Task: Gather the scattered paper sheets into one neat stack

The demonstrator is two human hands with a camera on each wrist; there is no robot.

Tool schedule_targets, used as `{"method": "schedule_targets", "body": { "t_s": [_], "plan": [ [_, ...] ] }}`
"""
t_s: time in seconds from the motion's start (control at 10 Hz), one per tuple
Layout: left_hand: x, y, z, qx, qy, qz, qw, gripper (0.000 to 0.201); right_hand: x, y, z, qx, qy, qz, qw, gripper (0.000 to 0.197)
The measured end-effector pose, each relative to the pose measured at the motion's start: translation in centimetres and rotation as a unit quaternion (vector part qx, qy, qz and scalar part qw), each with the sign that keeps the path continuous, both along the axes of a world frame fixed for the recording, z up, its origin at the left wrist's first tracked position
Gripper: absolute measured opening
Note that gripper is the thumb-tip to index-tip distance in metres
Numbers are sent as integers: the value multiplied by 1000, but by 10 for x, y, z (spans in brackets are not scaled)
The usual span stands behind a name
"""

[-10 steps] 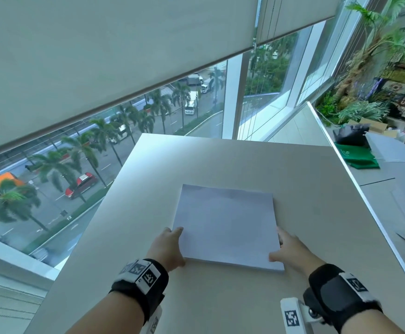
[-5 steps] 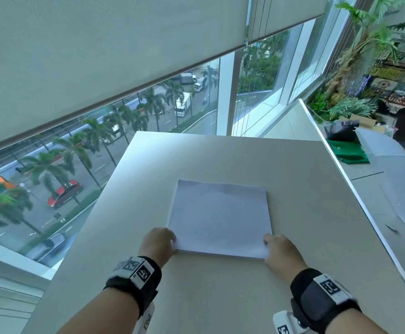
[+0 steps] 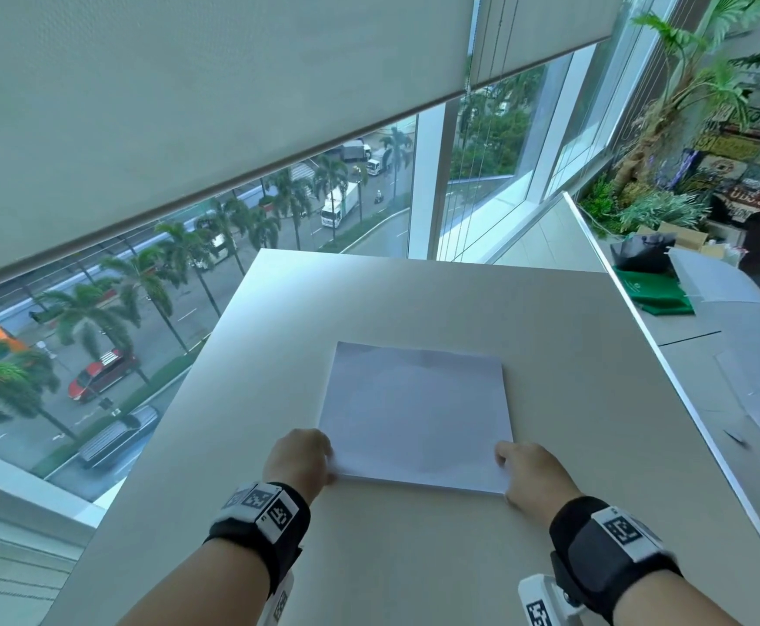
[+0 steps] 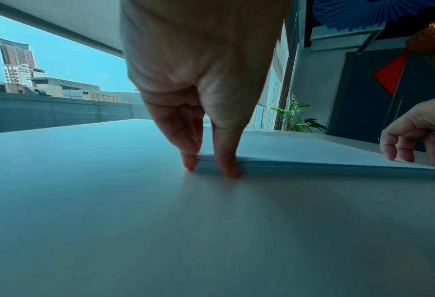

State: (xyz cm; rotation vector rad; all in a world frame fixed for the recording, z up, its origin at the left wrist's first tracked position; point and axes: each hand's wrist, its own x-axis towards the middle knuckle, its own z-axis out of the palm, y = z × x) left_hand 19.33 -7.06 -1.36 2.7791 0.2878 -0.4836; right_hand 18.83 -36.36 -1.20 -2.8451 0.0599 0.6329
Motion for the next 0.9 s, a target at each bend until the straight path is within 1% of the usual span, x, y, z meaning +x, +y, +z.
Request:
{"method": "schedule_targets", "body": {
  "t_s": [0.2, 0.3, 0.4, 0.5, 0.6, 0.7, 0.8, 0.9],
  "plan": [
    [-2, 0, 0, 10, -6, -3, 1000, 32, -6, 10, 13, 8, 9, -5, 1000, 27],
    [-2, -1, 2, 25, 12, -24, 999, 34, -6, 19, 14, 78, 30, -70, 994, 38],
    [-2, -2, 3, 41, 18, -37, 998, 27, -7, 19, 17, 120, 30, -121, 985, 35],
    [-5, -2, 2, 48, 0, -42, 998, 32, -10, 16, 19, 122, 13, -97, 988, 30],
    [-11, 0, 1, 42, -26, -51, 997, 38, -12, 18, 20, 125, 6, -105, 986, 29],
    [-17, 7, -3, 6, -51, -19, 999, 46, -13, 21, 23, 117, 4, -136, 984, 31],
    [-26, 14, -3, -50, -51, 25, 997, 61, -18, 14, 18, 84, -19, -171, 982, 21],
    [-38, 24, -7, -66, -34, 56, 996, 71, -24, 9, 10, 26, -36, -156, 987, 34]
  ]
}}
